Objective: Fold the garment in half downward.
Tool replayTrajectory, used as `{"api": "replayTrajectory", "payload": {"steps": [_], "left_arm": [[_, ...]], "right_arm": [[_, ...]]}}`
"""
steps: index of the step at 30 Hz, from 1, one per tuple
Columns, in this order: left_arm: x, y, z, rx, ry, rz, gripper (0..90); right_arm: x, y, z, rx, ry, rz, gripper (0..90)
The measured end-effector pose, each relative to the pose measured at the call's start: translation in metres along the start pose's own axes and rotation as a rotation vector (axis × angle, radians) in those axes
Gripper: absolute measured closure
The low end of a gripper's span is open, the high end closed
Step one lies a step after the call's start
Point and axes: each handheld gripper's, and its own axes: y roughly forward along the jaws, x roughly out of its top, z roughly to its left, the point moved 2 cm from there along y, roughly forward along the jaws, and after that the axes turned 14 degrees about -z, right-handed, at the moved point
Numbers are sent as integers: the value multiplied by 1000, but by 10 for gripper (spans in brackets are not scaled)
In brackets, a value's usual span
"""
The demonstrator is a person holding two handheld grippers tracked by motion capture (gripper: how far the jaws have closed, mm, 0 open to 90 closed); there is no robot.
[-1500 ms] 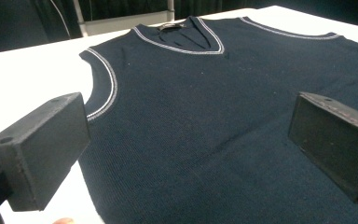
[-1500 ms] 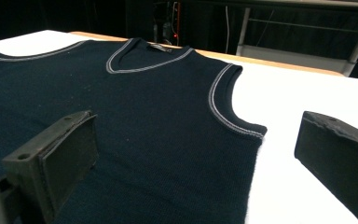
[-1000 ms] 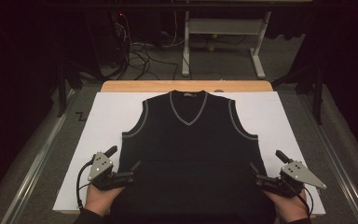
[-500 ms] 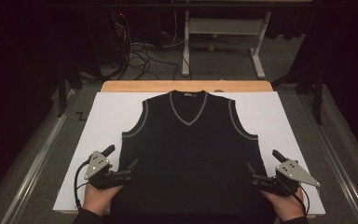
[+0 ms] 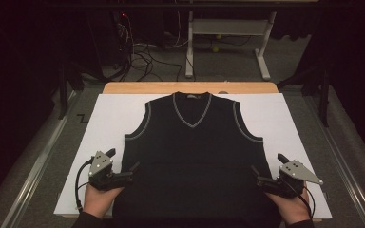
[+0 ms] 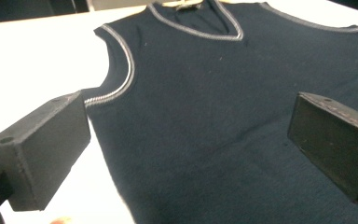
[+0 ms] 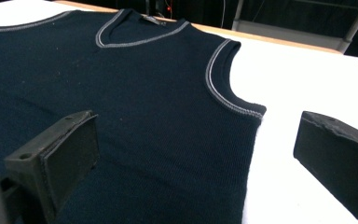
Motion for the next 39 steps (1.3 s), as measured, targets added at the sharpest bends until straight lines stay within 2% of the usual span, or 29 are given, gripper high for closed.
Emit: {"api": "replayTrajectory", "payload": {"steps": [3, 4, 9, 12, 21, 26, 28, 35, 36, 37, 38, 39], "left_arm": [[-1, 1, 0, 5, 7, 19, 0], [-1, 2, 1, 13, 14, 43, 0], [-3, 4, 3, 26, 11, 84, 0], [-5, 6, 5, 32, -2, 119, 0], [-7, 6, 9, 46, -26, 169, 0], [-9, 4, 14, 50, -62, 196, 5], [-10, 5, 16, 58, -70, 218, 22], [-12, 6, 19, 55, -72, 245, 122], [-12, 6, 19, 55, -75, 250, 122], [-12, 7, 20, 58, -79, 248, 160], [-12, 7, 20, 58, -79, 248, 170], [-12, 7, 20, 61, -81, 248, 170]], "right_arm": [[-1, 1, -1, -2, -2, 16, 6], [-1, 1, -1, 1, -2, 22, 6], [-4, 3, -2, -4, 4, 67, 6], [-6, 4, -3, -4, 9, 91, 6], [-9, 5, -7, -9, 22, 142, 8], [-11, 5, -10, -9, 25, 164, 15], [-12, 5, -11, -11, 30, 179, 19], [-12, 4, -13, -13, 37, 193, 61], [-12, 4, -14, -11, 35, 192, 78], [-12, 4, -14, -10, 35, 193, 116], [-12, 4, -14, -10, 35, 193, 116], [-12, 6, -16, -13, 54, 201, 156]]}}
